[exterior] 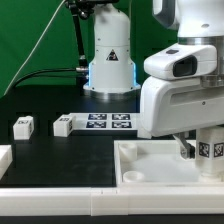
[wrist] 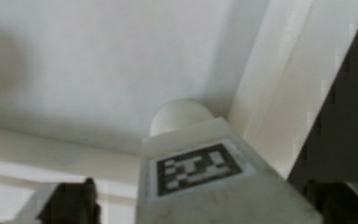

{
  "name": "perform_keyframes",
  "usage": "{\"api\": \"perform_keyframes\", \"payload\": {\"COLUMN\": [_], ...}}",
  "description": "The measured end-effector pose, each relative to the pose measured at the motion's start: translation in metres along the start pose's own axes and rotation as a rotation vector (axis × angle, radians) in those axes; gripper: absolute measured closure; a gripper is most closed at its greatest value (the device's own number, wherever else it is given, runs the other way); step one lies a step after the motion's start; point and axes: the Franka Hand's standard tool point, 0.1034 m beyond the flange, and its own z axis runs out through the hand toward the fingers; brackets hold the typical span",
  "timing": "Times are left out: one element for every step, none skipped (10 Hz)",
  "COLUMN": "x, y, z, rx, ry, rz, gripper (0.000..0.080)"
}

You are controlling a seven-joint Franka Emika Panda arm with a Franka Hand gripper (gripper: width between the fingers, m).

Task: Assemble one leg

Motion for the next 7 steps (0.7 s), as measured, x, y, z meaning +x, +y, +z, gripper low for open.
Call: {"api": "perform_keyframes", "payload": {"x": [0.0,-0.0002,-0.0004,-0.0004,-0.0004,-0.0004,-0.0002], "y": [0.0001,0.0007,0.0017,0.0014,0.0013,0.0014,0.0007], "z": [0.0001,0.0002,0.0003,0.0004,0.0004,0.0004,0.0003], "rx": [0.0,-0.001,-0.001,-0.001,0.0,-0.001,0.008], "ry": [0.0,0.0,-0.001,-0.001,-0.001,-0.001,0.001], "rz": [0.0,0.0,0.002,0.006,0.045,0.045,0.213], "gripper": [0.0342,0.0525,0.0529,0.0529,0.0529,0.0529,0.0529]}}
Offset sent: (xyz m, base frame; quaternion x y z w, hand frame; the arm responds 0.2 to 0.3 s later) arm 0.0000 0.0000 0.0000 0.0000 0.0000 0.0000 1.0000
